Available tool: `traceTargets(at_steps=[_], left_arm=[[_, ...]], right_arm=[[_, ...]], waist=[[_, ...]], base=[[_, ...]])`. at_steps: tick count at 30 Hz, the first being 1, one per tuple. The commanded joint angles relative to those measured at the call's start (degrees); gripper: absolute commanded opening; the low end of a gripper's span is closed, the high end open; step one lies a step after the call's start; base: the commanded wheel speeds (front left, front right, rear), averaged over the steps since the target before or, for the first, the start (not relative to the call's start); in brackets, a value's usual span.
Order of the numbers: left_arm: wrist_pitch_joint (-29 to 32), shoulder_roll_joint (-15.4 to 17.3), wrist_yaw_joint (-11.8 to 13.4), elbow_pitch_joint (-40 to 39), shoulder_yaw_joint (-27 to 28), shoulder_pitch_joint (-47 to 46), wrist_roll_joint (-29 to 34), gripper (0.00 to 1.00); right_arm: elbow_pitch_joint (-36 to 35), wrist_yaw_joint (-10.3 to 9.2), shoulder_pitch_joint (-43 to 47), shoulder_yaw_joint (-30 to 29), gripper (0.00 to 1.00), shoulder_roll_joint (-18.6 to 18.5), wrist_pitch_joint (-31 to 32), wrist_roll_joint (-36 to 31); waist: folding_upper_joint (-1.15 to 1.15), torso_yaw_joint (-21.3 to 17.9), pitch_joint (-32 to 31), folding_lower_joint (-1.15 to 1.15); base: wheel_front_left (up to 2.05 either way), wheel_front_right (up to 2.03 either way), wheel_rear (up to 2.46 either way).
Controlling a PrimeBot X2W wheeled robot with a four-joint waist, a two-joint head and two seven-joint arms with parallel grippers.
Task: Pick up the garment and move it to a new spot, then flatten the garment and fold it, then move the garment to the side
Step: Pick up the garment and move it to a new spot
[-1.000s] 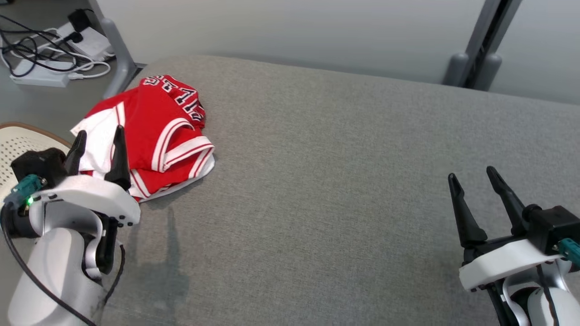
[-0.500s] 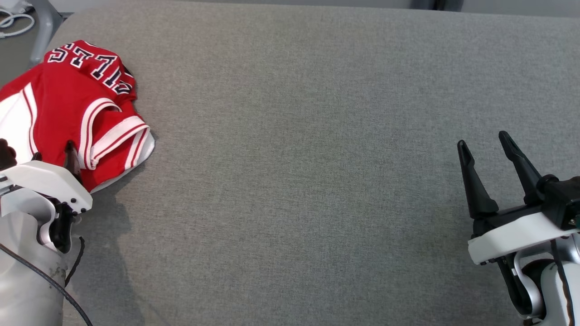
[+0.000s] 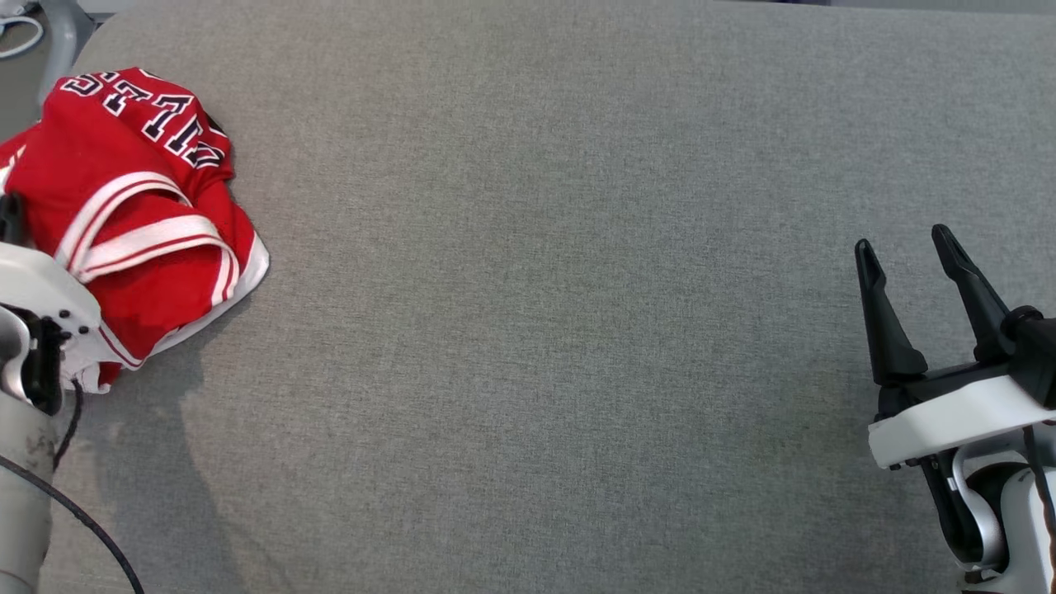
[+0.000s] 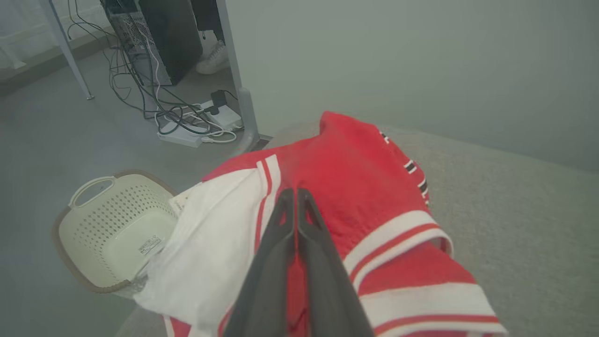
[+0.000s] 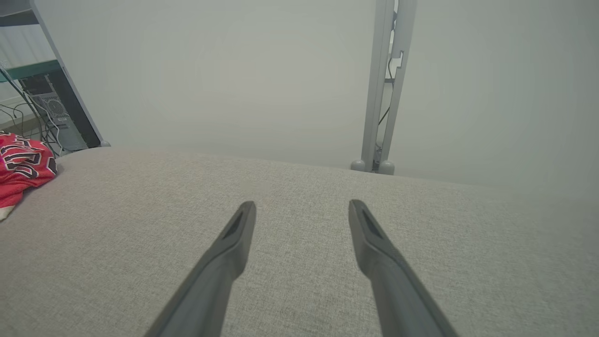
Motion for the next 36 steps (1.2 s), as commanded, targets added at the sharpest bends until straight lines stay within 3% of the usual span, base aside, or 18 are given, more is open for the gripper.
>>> traceTargets(at_steps=[1,11,19,28,32,36], left_arm=[[-1.1,0.8,0.3,-0.6,-0.3,-1.4,0.7,0.0],[-5.5,2.9,2.0,-13.0,-1.9,-1.6,4.0,0.0],[-1.8,2.5,6.1,-36.9,-4.2,9.1,6.0,0.0],[8.7,1.7,13.0,-69.7,-7.4,23.9,7.4,0.0],[11.0,0.5,13.3,-74.8,-10.1,26.5,7.7,0.0],[12.9,-2.3,11.4,-75.6,-16.3,26.8,7.9,0.0]], right_arm=[[0.1,0.0,0.3,-0.4,1.0,0.0,-0.2,0.0],[1.2,0.0,2.3,-1.3,1.0,1.4,-1.8,-0.3],[2.0,0.0,4.5,-1.4,1.0,2.7,-2.7,0.2],[0.7,0.0,4.1,-0.9,1.0,3.6,-3.0,0.5],[0.6,0.0,3.6,-0.7,1.0,3.8,-3.2,0.9],[0.8,0.0,3.0,0.1,1.0,4.0,-3.4,1.5]], waist=[[0.0,0.3,-0.8,0.0],[0.0,0.0,-7.4,0.0],[0.0,-2.9,-11.6,0.0],[0.0,-10.6,-11.5,0.0],[0.0,-14.1,-10.7,0.0],[0.0,-19.2,-9.5,0.0]], base=[[0.0,0.0,0.0],[0.0,0.0,0.0],[0.0,0.0,0.0],[0.0,0.0,0.0],[0.0,0.0,0.0],[0.0,0.0,0.0]])
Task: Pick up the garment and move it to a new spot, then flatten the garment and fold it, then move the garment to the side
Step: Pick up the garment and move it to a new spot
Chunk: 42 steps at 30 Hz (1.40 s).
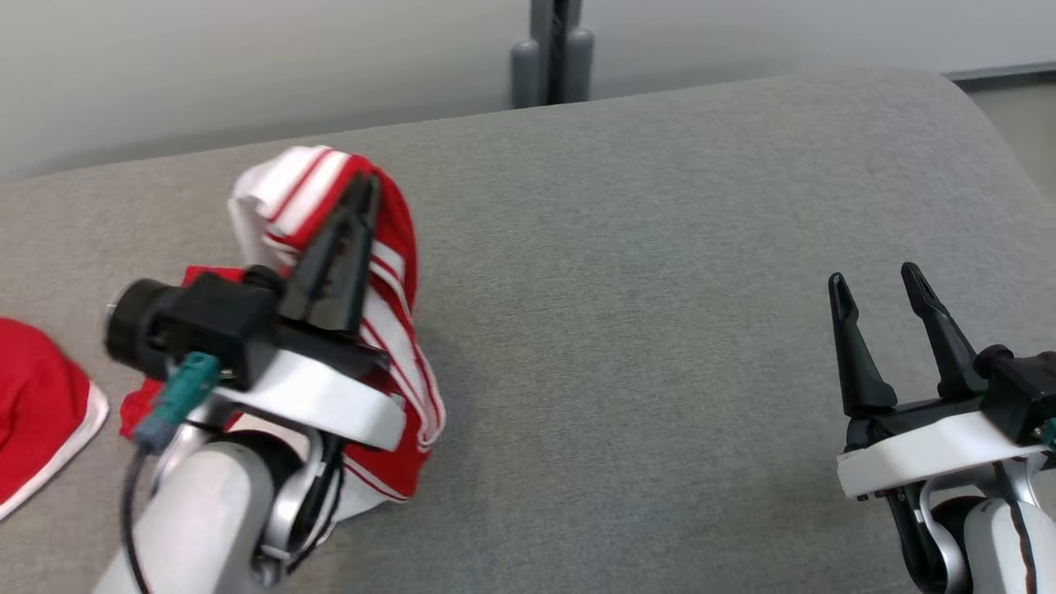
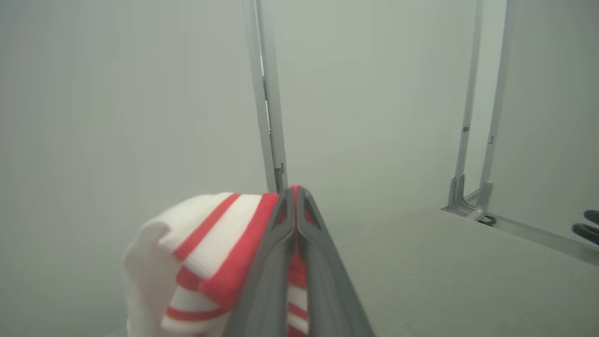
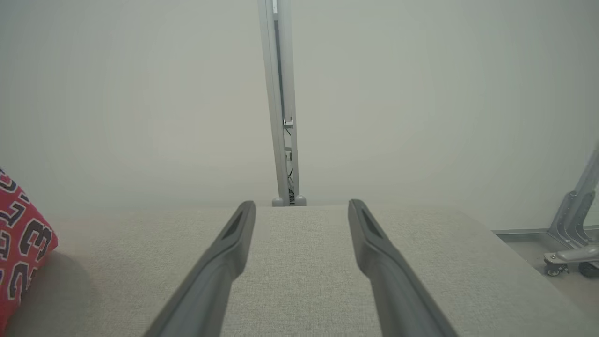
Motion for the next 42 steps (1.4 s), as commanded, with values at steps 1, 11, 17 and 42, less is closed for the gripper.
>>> traceTargets(at_steps=[1,11,17,42], left_arm=[[0.3,-1.0,-1.0,0.9,-1.8,-0.8,0.2,0.0],[0.1,-10.8,-8.5,17.5,-15.1,-11.0,2.0,0.0],[-2.1,-13.5,-10.8,30.1,-17.8,-14.8,1.4,0.0],[-15.4,-9.3,-5.7,36.2,-7.9,-11.9,-6.3,1.0]], right_arm=[[0.0,0.0,-0.8,0.3,1.0,0.0,-0.5,0.5],[2.8,0.0,-3.0,3.4,1.0,0.1,-3.0,3.9],[5.7,0.0,-3.8,4.6,1.0,0.1,-5.6,6.6],[8.5,-0.01,-4.1,-0.7,1.0,0.0,-5.9,1.7]], waist=[[0.0,-5.2,1.8,0.0],[0.0,-18.6,7.0,0.0],[0.0,-23.6,10.3,0.0],[0.0,-7.2,4.9,0.0]], base=[[0.0,0.0,0.0],[0.0,0.0,0.0],[0.0,0.0,0.0],[0.0,0.0,0.0]])
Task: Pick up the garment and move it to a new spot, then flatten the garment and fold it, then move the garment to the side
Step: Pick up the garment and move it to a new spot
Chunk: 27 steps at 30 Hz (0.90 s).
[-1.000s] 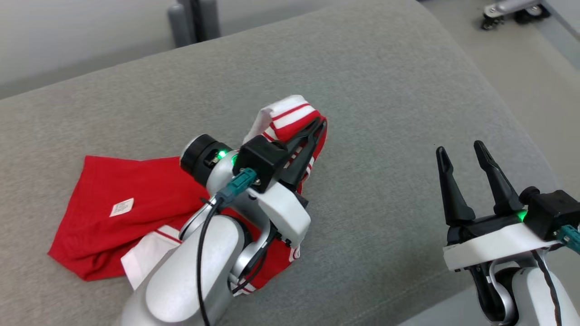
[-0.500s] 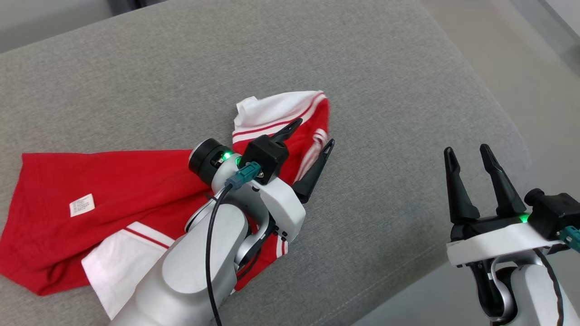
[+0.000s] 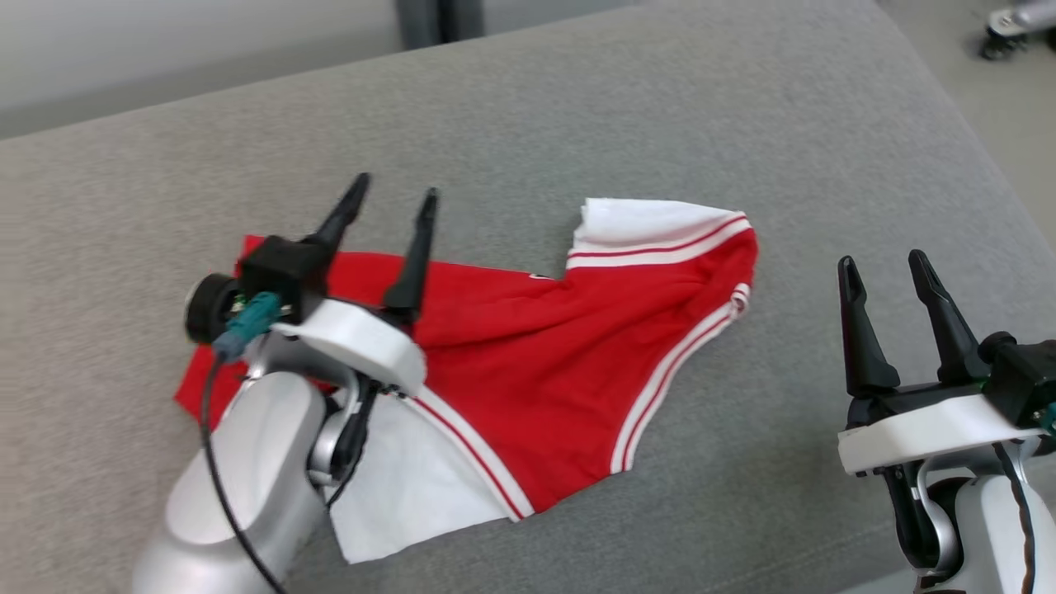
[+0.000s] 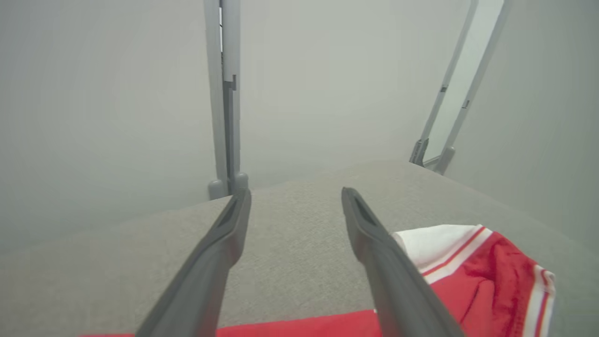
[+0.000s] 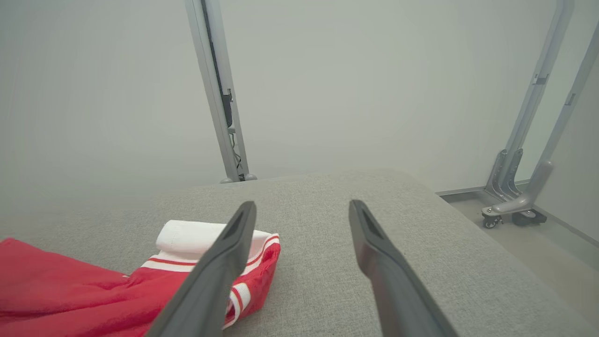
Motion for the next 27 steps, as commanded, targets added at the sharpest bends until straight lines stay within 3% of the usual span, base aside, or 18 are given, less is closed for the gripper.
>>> traceTargets(at_steps=[1,16,22,27], left_arm=[[-0.4,0.6,0.6,-0.4,0.9,1.0,-0.4,1.0],[-3.6,8.5,4.4,-6.7,12.8,14.9,-5.3,1.0],[-3.7,10.2,5.0,-10.4,13.1,21.0,-4.0,1.0],[-2.5,10.7,7.0,-14.9,11.9,25.7,-2.6,1.0]], right_arm=[[-0.2,-0.02,0.7,-0.2,1.0,-0.3,0.3,-0.3],[-1.1,-0.02,3.9,-0.1,1.0,-1.0,3.0,-3.8],[-0.9,-0.02,5.9,0.1,1.0,-0.9,3.6,-3.5],[-0.9,-0.02,7.9,0.1,1.0,-1.0,4.2,-3.4]], waist=[[0.0,3.0,-2.2,0.0],[0.0,11.2,-8.2,0.0],[0.0,11.9,-11.2,0.0],[0.0,11.8,-13.5,0.0]], base=[[0.0,0.0,0.0],[0.0,0.0,0.0],[0.0,0.0,0.0],[0.0,0.0,0.0]])
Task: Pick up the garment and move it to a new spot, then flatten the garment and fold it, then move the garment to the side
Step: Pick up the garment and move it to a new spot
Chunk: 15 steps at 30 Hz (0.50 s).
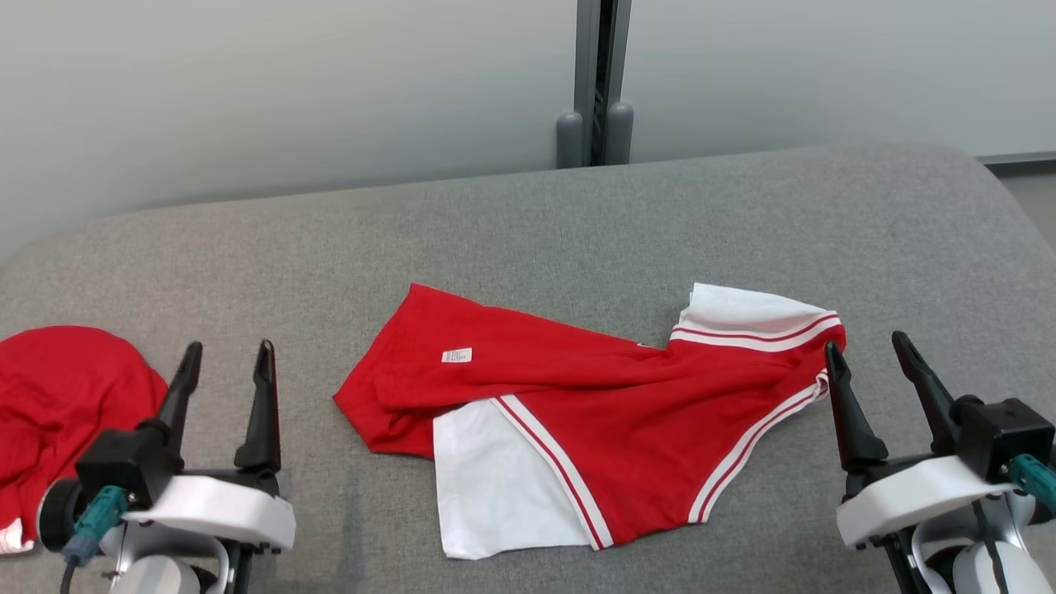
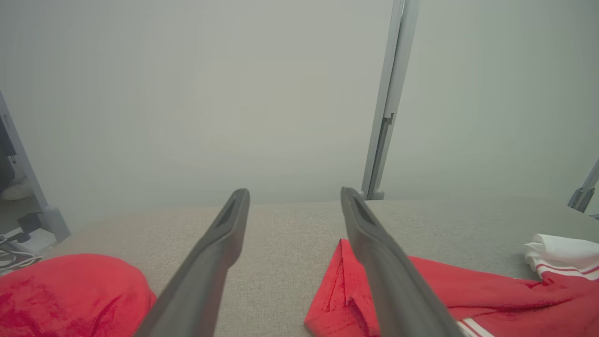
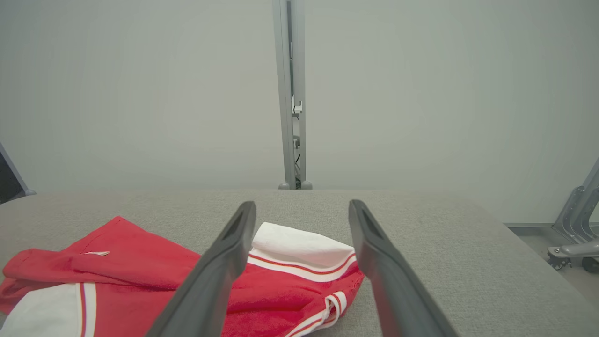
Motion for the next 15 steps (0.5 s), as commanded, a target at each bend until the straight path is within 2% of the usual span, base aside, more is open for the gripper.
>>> traceTargets(at_steps=[1,6,15], left_arm=[[0.6,0.5,0.7,-1.0,-0.3,1.2,0.7,1.0],[2.3,0.8,2.6,-4.7,-1.0,4.7,1.0,1.0],[4.2,1.4,4.2,-7.5,-1.3,6.6,1.3,1.0]], right_arm=[[-0.1,-0.02,1.0,-0.3,1.0,-0.3,0.3,0.1],[-0.8,-0.02,3.4,-0.8,1.0,-0.2,1.0,-0.2],[-2.7,-0.02,5.2,-1.4,1.0,0.0,2.3,-0.2]], waist=[[0.0,0.0,-1.0,0.0],[0.0,-0.3,-2.6,0.0],[0.0,-0.4,-2.9,0.0]], base=[[0.0,0.0,0.0],[0.0,0.0,0.0],[0.0,0.0,0.0]])
